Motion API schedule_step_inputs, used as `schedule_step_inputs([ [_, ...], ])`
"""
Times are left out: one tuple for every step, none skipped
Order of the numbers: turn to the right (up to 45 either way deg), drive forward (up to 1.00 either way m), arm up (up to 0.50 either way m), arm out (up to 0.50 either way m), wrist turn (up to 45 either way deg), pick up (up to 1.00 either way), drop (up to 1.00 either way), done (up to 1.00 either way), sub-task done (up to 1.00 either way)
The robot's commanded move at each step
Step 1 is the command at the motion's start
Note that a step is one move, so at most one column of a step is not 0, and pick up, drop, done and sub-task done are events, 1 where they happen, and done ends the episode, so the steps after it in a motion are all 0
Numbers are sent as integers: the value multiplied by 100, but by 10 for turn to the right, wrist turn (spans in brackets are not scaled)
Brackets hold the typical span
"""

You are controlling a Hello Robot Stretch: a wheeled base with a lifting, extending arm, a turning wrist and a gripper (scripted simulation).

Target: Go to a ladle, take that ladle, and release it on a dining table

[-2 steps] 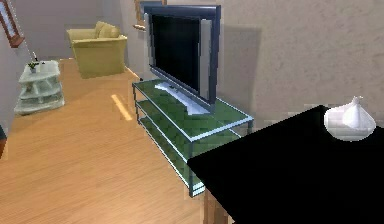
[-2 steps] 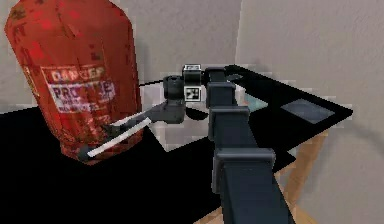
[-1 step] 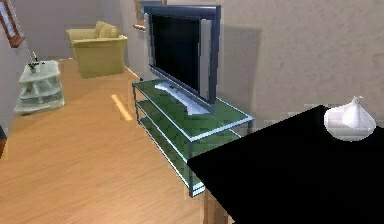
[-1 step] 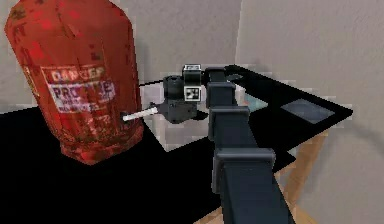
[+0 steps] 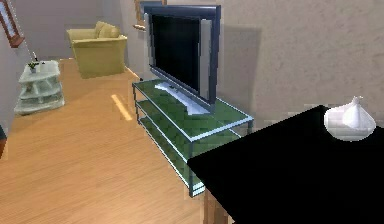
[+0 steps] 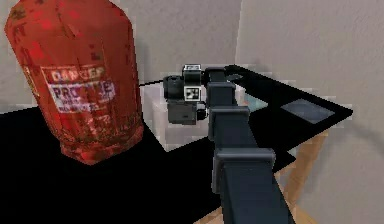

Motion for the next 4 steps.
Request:
schedule_step_inputs([
  [0, 0, 0, 0, 90, 0, 0, 0, 0],
  [0, 0, 0, 0, 0, 100, 0, 0, 0],
  [0, 0, 0, 0, -450, 0, 0, 0, 0],
  [0, 0, 0, 0, -450, 0, 0, 0, 0],
])
